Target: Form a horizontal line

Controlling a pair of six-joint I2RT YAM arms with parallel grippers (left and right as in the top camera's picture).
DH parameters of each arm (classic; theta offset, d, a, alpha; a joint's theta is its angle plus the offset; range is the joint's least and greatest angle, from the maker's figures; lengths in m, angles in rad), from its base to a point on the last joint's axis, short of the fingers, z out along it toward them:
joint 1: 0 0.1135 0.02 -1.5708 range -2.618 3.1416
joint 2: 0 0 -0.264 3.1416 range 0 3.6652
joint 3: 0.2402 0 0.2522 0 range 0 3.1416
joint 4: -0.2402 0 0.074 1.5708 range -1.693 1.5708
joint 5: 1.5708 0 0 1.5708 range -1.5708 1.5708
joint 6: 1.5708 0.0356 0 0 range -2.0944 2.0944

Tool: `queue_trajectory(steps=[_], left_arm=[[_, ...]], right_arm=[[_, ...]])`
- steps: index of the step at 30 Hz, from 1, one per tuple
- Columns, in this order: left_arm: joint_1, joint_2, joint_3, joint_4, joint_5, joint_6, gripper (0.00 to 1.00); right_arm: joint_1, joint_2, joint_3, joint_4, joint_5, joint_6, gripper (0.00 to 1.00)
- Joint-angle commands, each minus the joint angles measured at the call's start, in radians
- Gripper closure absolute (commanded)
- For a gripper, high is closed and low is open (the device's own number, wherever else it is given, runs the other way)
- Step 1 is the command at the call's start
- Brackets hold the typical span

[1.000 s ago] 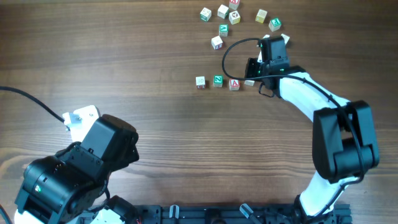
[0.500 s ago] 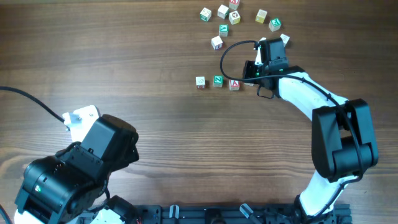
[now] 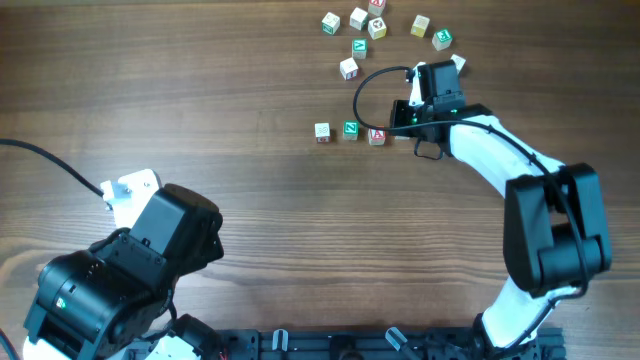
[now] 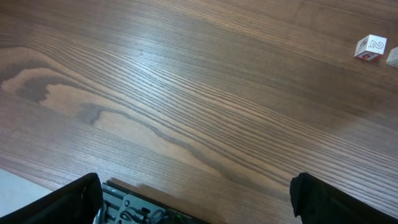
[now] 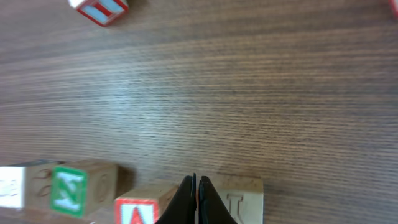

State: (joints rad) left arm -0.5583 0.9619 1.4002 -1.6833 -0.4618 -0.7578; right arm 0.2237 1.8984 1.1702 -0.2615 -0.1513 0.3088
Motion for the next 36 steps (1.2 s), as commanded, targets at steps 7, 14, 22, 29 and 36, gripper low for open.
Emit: queue_trajectory(steps=[7,14,22,29,36], left_arm=[[0.0,-0.004,0.003,-0.001,0.001,-0.002,0.0],[0.0,-0.004,0.003,-0.001,0.001,-0.002,0.0],[0.0,-0.004,0.003,-0.001,0.001,-0.002,0.0],[0.0,-0.004,0.003,-0.001,0.001,-0.002,0.0],[0.0,-0.004,0.003,-0.001,0.001,-0.002,0.0]], right_arm=[[-0.002,-0.226,0.03,-0.068,0.102,-0.016,0.95],[-0.003,-0.269,0.029,-0.198,0.329,0.121,0.95],[-0.027,-0.269,0.029,-0.347,0.423,0.256,0.95],[-0.096,-0.268,0.013,-0.443,0.411,0.322,0.95],[-0.117,-0.266,-0.001,-0.485,0.344,0.32,0.95]])
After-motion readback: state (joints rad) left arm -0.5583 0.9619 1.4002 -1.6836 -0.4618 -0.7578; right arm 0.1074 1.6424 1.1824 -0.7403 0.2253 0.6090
